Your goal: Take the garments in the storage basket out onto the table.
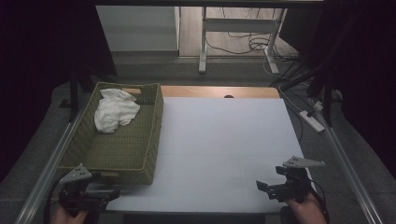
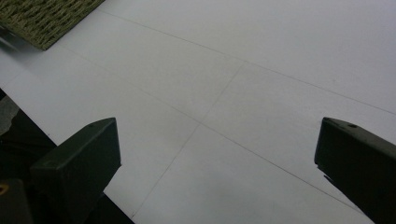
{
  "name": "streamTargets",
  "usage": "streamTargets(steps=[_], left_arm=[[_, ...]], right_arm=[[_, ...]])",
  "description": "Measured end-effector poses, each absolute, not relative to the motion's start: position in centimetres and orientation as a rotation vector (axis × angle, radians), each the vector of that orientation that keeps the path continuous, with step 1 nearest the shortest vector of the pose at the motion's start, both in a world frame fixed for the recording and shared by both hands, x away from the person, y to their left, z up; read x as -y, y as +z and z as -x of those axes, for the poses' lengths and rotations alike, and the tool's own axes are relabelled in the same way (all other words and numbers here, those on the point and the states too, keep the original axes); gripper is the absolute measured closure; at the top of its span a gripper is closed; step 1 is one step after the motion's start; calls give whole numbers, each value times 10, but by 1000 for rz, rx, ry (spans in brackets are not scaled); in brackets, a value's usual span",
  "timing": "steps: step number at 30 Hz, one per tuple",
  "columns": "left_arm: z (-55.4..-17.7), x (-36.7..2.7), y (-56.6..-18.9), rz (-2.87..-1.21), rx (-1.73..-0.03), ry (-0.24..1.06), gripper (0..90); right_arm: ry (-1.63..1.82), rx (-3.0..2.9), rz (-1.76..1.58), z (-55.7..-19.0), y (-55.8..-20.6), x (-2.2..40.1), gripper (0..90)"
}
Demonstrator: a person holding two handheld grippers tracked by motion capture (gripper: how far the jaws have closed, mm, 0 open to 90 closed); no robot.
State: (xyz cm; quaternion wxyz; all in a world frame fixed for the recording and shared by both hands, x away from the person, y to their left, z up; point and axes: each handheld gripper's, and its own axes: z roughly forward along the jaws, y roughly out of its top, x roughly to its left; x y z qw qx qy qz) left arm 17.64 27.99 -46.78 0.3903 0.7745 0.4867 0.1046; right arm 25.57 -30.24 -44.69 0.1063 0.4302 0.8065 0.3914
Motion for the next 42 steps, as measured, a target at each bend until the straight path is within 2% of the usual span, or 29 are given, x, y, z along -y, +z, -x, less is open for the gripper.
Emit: streamTargets(steps=[15, 42], left_arm=[[-175, -283, -459, -1963, -1211, 319, 0], [-193, -288, -439, -1953, -1110, 309, 0]], right_arm=[[1137, -2395, -1254, -256, -447, 301, 7], [1110, -2428, -1244, -258, -449, 298, 7]])
